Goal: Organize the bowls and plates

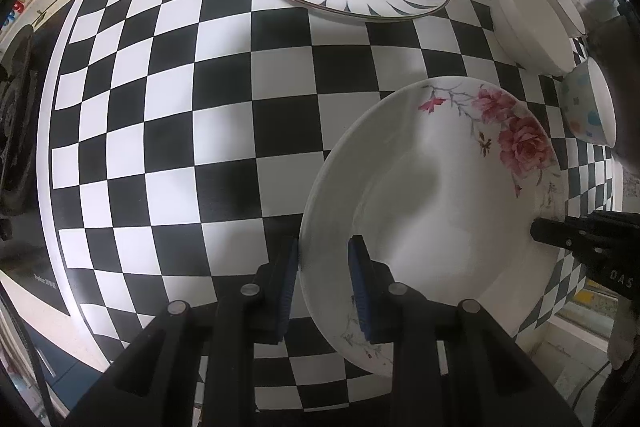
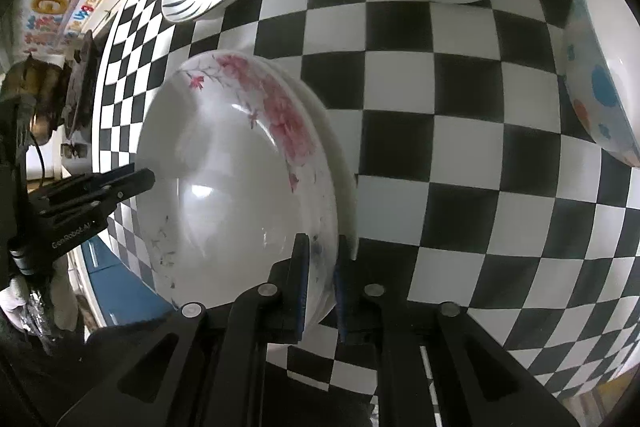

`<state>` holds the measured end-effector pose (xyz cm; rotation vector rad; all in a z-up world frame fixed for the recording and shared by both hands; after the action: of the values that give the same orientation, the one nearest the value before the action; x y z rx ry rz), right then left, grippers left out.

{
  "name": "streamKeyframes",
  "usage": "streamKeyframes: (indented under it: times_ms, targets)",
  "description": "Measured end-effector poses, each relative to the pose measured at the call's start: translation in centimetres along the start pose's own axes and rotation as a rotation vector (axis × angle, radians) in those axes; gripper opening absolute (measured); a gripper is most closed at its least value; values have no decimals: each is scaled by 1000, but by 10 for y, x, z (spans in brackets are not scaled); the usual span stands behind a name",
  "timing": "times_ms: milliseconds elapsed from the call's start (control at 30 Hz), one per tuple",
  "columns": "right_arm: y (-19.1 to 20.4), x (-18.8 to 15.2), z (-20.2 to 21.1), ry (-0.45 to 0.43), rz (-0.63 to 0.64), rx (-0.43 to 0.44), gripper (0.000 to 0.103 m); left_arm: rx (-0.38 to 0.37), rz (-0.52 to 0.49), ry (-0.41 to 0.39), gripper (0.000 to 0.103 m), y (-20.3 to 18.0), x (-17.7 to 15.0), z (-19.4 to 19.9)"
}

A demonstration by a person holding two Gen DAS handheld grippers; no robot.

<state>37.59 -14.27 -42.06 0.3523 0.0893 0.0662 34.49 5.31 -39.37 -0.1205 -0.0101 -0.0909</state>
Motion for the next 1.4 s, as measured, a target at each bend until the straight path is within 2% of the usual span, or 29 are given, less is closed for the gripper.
streamKeyframes:
  times_ms: [233,333,600,833,967,1000,1100,1233,1400]
  targets:
    - [8,-2,5,-12,-16,-65,15,2,14,-20,23,2,-9,13]
    - [12,-4,7,-29,-39,-122,15,9,12,-39,23,1,-14,20]
    - [13,-11,12,-65,-97,-103,15,22,16,-75,23,-1,-18,40]
    - [16,-1,41,-130,-106,-76,15,15,29,-140,24,0,-6,70]
    - [23,19,58,-167,-88,-56,16,7,43,-183,25,3,12,86]
    - [22,23,63,-173,-88,-48,19,4,48,-189,25,5,18,89]
    - [30,47,74,-200,-96,-6,40,-3,71,-209,25,14,44,97]
    - [42,83,87,-237,-88,10,41,-10,107,-214,25,31,81,95]
    - [52,147,93,-232,-80,36,41,-97,178,-136,25,62,132,73]
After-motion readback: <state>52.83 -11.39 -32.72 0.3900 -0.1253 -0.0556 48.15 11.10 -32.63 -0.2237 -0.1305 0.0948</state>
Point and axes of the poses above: each gripper's, at about its wrist camera, not at the fingertips, and z roughly against the way its jaws point, y to its left, x to its top, the point moved 2 cm from there along -z, roughly the way its jaws point, and after that the axes turned 1 degree about -y, right-handed, at the moved point
